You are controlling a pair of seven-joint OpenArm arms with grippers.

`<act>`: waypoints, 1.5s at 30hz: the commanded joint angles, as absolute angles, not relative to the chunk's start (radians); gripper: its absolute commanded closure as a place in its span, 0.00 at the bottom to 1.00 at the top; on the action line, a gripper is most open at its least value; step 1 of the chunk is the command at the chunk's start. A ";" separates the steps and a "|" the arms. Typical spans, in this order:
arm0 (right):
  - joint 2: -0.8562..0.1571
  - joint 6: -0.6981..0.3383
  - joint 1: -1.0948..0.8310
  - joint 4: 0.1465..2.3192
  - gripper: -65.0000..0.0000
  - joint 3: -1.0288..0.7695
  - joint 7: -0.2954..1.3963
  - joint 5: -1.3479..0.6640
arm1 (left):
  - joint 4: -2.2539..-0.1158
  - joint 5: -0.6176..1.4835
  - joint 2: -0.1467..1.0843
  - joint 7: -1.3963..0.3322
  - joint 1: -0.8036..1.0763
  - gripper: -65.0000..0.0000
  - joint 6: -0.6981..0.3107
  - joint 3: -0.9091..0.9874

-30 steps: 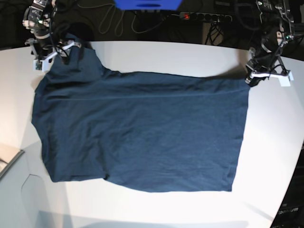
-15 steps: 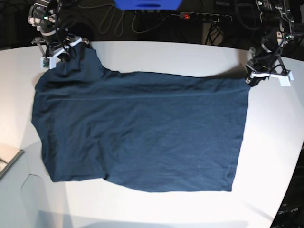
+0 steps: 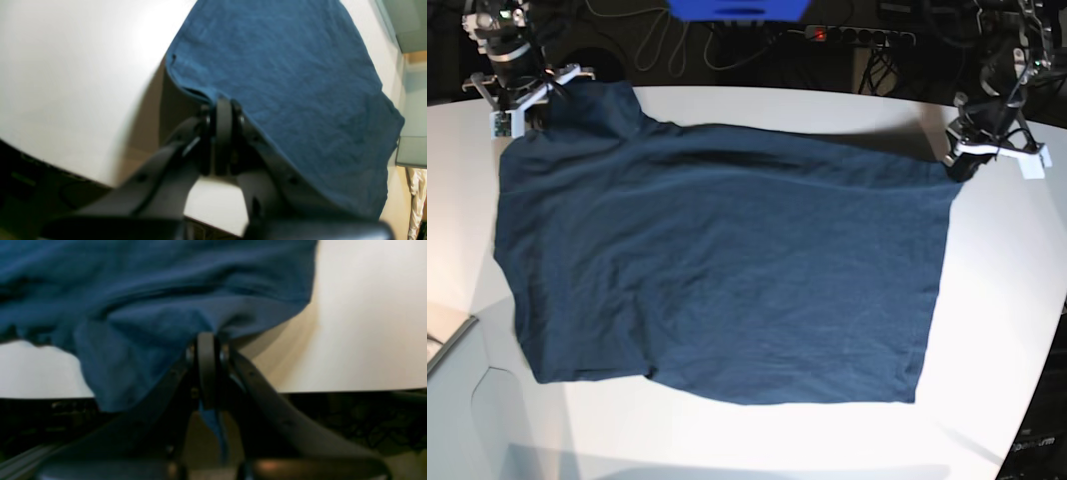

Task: Layout the t-shirt on the table in an organized manner, then fold the t-shirt properly
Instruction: 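Pull the held shirt edge taut between both grippers, then fold the held edge over the shirt body with both grippers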

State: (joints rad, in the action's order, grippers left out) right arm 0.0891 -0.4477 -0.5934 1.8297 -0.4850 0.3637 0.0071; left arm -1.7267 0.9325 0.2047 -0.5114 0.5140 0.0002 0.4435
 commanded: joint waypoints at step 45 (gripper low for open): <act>-0.036 -0.579 -0.133 1.607 1.00 -0.556 0.355 0.007 | -1.624 0.934 0.205 -0.498 0.242 1.00 -0.005 0.452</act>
